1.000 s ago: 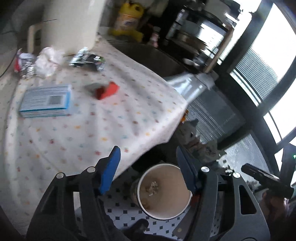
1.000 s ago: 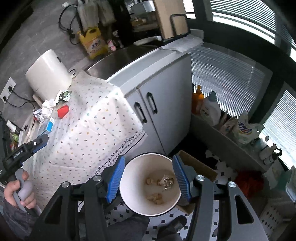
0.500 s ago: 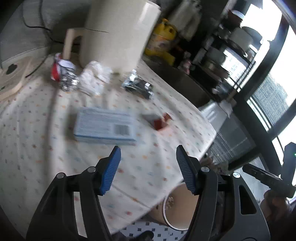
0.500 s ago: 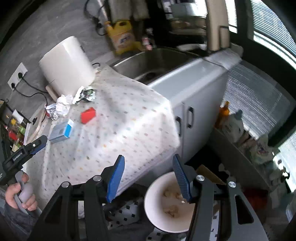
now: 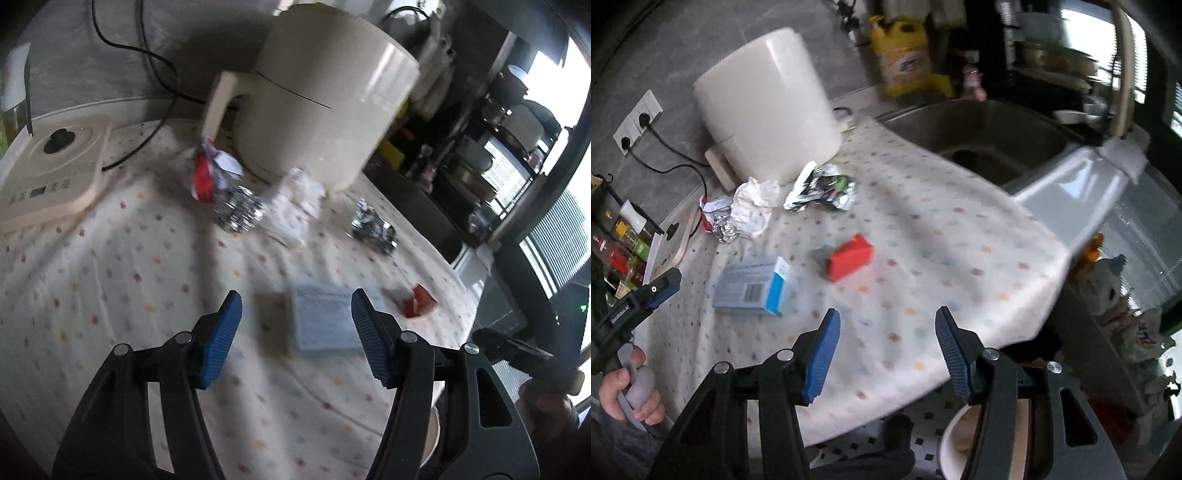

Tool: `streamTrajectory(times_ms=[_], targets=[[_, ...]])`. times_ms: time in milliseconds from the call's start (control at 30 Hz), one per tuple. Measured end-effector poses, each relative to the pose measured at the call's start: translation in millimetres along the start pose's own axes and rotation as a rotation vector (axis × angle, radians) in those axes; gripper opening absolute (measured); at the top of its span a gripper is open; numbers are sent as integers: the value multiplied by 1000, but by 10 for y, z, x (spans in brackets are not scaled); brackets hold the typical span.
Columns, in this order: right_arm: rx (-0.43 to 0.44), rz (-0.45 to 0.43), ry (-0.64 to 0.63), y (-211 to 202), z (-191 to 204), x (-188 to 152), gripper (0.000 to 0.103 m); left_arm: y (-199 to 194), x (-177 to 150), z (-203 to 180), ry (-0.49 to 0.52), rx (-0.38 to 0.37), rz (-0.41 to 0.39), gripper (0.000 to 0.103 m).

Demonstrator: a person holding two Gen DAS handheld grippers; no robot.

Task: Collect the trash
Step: 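Grasp the foil ball with the left tool while the right tool grasps the red box, then lift the foil ball with the left tool toward the bin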

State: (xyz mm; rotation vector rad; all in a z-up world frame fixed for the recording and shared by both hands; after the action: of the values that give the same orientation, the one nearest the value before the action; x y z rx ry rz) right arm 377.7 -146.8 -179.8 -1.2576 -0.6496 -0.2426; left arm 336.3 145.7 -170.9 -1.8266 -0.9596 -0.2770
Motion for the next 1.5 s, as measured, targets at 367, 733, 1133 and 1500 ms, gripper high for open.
streamTrajectory(times_ms=[367,733,1133,1500], targets=[[-16,60,-3,691,369,305,49,397,536,269,5,9,24,55],[-64,107,44,966,299,462,18,1093,730,384,21,40,114,55],[-38,65,40,759,300,481,11,806,625,352,8,44,71,45],[-38,1,54,191,40,346,11,368,421,73,2,21,10,45]])
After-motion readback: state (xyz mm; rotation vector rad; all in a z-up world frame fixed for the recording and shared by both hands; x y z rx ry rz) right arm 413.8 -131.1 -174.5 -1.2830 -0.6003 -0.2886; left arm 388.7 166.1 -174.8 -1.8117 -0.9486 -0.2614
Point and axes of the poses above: each gripper's, at about its wrist camera, not at the fingertips, and y roughly the way its jaws point, z to its left, x to its top, the point moved 8 cm from there along y, roughly the way its jaws point, and after that the axes turned 9 degrees about -y, right-handed, at the moved point
